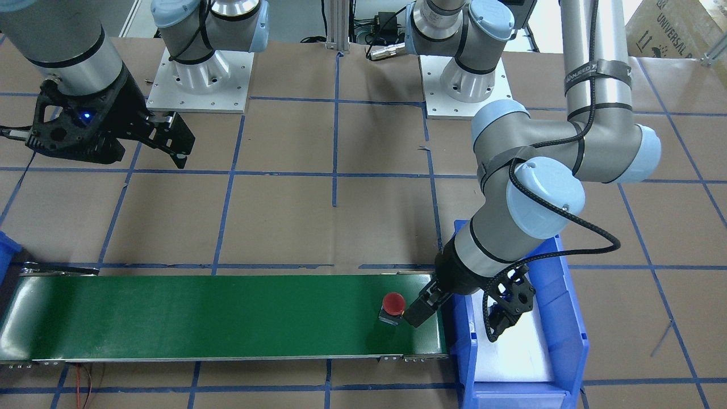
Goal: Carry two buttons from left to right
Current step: 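Release the red button onto the belt and raise the left gripper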
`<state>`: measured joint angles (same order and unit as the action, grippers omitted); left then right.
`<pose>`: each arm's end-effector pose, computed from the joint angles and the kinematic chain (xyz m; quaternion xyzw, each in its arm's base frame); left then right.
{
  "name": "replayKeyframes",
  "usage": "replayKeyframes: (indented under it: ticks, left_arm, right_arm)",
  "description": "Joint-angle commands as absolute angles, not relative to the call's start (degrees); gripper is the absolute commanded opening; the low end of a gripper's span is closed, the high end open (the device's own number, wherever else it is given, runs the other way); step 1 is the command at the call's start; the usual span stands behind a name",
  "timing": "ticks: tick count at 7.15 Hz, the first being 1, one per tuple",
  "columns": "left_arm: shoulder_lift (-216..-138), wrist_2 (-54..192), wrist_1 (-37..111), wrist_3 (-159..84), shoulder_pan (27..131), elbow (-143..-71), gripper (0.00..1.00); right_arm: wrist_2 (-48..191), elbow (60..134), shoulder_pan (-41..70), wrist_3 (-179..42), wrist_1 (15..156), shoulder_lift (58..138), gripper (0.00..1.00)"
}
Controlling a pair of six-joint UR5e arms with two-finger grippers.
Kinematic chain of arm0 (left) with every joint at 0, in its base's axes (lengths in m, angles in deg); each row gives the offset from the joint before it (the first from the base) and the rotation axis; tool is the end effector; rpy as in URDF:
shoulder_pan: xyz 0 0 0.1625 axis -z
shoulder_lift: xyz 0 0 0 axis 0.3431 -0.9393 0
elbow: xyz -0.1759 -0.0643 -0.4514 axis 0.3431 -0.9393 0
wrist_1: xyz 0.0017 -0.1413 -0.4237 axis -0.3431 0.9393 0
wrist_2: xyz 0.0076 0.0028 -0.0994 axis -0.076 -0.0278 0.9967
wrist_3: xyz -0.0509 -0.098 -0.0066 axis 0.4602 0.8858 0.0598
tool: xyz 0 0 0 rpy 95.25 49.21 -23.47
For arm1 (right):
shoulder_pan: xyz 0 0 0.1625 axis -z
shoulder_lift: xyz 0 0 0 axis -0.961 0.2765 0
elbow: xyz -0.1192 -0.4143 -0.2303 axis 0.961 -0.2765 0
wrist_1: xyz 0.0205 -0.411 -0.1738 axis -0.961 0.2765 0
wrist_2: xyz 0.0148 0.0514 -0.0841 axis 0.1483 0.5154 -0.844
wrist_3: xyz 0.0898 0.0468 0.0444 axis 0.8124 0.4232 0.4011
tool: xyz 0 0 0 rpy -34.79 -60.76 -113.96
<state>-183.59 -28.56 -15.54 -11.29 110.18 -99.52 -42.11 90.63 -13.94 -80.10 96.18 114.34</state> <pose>-0.1612 -0.7291 0.3652 0.3405 -0.9305 0.0149 0.1340 0.1118 -0.5576 0.5327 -0.0597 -0.9980 -0.0221 0.0051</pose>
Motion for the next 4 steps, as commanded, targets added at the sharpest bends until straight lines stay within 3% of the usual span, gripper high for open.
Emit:
replayKeyframes:
  ticks: [1,4]
  left_arm:
    - [-182.35,-26.23,-13.15,-25.87,103.94,-100.15,1.00]
    - [-181.73,-31.28,-11.55,-45.13,101.37,-101.39,1.00]
  right_arm:
    - [-42.11,90.63,-13.94,-80.10,96.18,114.34,1.00]
    - [-42.11,90.63,-13.94,-80.10,96.09,114.34,1.00]
